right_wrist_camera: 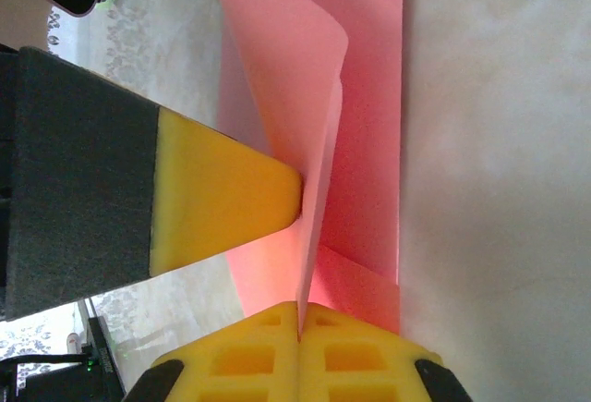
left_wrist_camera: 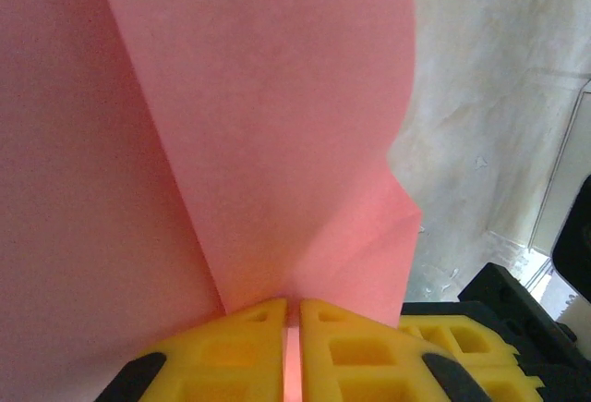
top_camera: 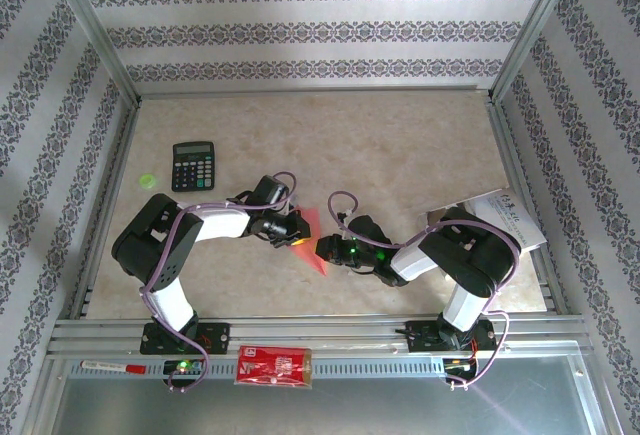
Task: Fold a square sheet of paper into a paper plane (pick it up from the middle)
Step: Fourth fold the wing at the center of the table.
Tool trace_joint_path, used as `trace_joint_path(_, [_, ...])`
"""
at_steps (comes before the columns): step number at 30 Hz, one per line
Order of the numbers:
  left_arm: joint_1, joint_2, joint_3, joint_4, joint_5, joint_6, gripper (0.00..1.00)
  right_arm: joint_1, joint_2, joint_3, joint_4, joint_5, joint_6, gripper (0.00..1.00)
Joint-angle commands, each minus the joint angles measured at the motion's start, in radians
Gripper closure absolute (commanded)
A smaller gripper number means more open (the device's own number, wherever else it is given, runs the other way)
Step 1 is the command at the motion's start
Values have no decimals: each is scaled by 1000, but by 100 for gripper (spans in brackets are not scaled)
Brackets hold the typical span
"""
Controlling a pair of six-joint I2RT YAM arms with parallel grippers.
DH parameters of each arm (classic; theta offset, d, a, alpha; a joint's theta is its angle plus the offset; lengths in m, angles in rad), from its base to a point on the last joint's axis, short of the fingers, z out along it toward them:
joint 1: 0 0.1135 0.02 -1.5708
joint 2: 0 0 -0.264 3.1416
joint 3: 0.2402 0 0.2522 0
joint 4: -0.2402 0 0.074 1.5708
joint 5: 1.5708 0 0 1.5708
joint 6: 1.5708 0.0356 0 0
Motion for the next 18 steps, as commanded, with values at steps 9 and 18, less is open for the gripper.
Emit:
trace_joint_path(9, [15, -81, 17, 66, 39, -28, 84, 13, 22, 1, -104, 22, -36, 100])
trace_joint_path(18, [-14, -12, 88, 93, 59, -37, 80, 14, 25, 9, -137, 19, -39, 100])
